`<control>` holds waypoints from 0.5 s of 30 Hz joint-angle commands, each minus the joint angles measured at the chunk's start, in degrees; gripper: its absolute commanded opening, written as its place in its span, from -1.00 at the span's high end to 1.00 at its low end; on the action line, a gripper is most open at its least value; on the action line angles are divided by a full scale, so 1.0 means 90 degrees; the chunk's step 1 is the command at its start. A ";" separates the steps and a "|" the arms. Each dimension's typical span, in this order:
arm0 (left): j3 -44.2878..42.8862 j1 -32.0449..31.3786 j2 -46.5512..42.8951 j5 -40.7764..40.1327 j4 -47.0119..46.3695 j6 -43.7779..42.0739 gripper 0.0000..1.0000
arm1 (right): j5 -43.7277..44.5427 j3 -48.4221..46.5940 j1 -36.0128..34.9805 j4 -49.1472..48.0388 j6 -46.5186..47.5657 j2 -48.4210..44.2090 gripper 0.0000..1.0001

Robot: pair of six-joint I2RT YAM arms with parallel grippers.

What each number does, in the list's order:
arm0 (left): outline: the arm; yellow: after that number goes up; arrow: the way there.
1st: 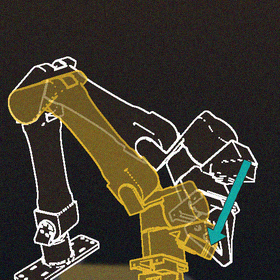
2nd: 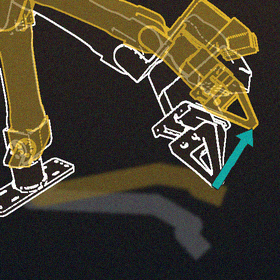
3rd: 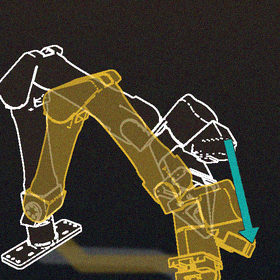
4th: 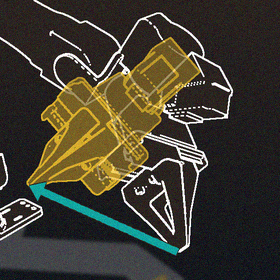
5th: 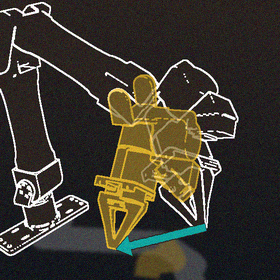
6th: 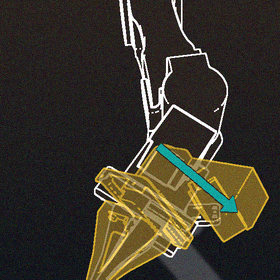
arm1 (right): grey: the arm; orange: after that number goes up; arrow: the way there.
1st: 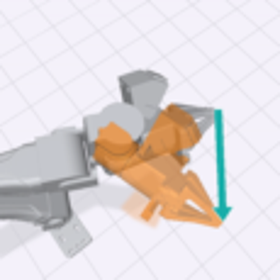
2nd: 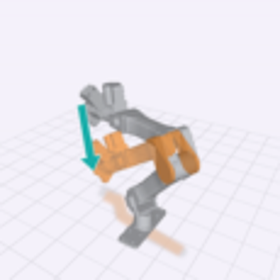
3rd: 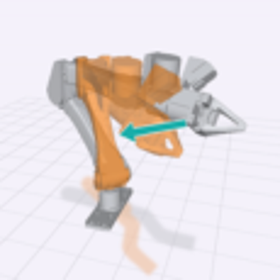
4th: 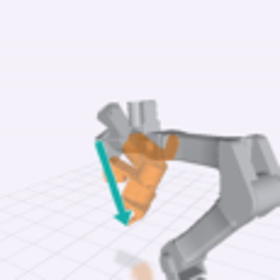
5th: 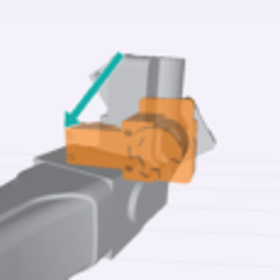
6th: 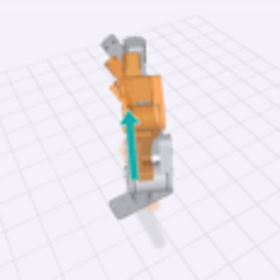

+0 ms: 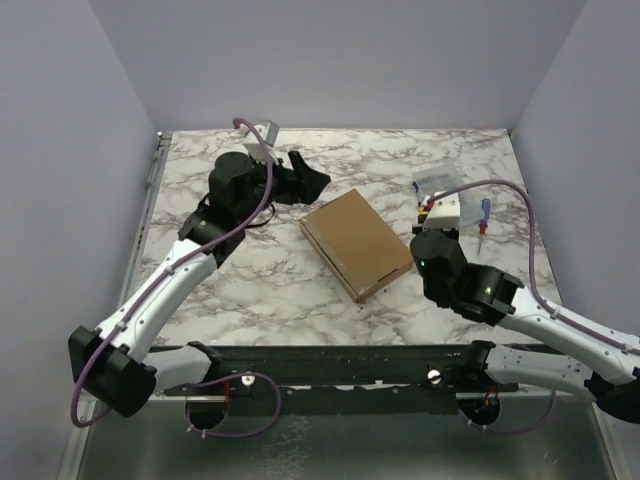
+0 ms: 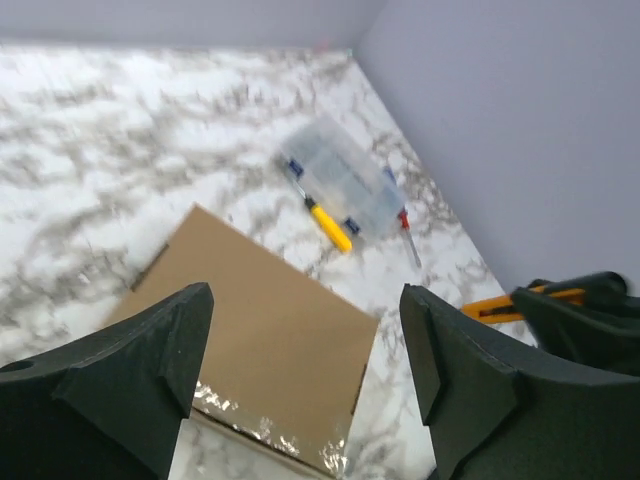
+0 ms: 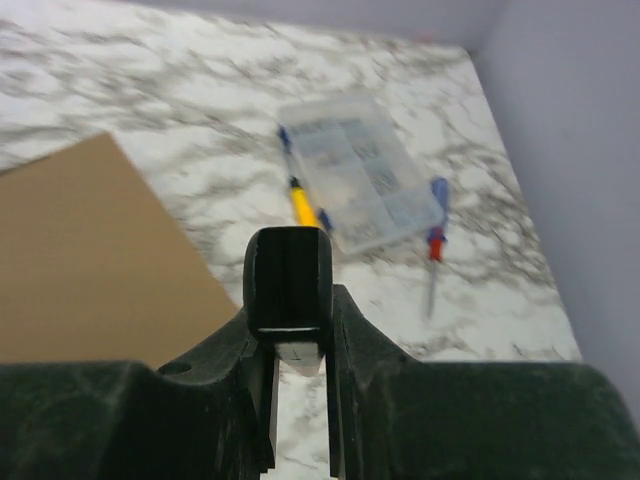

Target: Unpack the express box

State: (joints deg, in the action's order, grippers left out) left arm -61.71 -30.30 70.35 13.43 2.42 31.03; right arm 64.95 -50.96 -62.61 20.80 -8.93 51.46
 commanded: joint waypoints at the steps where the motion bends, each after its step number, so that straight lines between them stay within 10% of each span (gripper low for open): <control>1: -0.0753 0.0075 -0.0480 -0.0811 0.1135 -0.1453 -0.66 | -0.1069 -0.0433 0.1869 0.1911 -0.1154 0.0456 0.99; 5: -0.0526 0.0071 -0.0778 -0.1648 0.1160 -0.2049 -0.68 | -0.2803 -0.0777 0.3566 0.2762 -0.1368 0.1775 0.99; 15: 0.0897 0.0071 -0.1237 -0.2051 0.0794 -0.2484 -0.69 | -0.5169 -0.0740 0.4770 0.2826 -0.0982 0.3679 0.99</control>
State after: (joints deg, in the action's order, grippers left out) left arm -56.69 -29.63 60.42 -2.96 9.43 11.68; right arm 30.00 -57.58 -22.57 44.16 -18.13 83.40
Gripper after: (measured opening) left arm 0.843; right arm 0.232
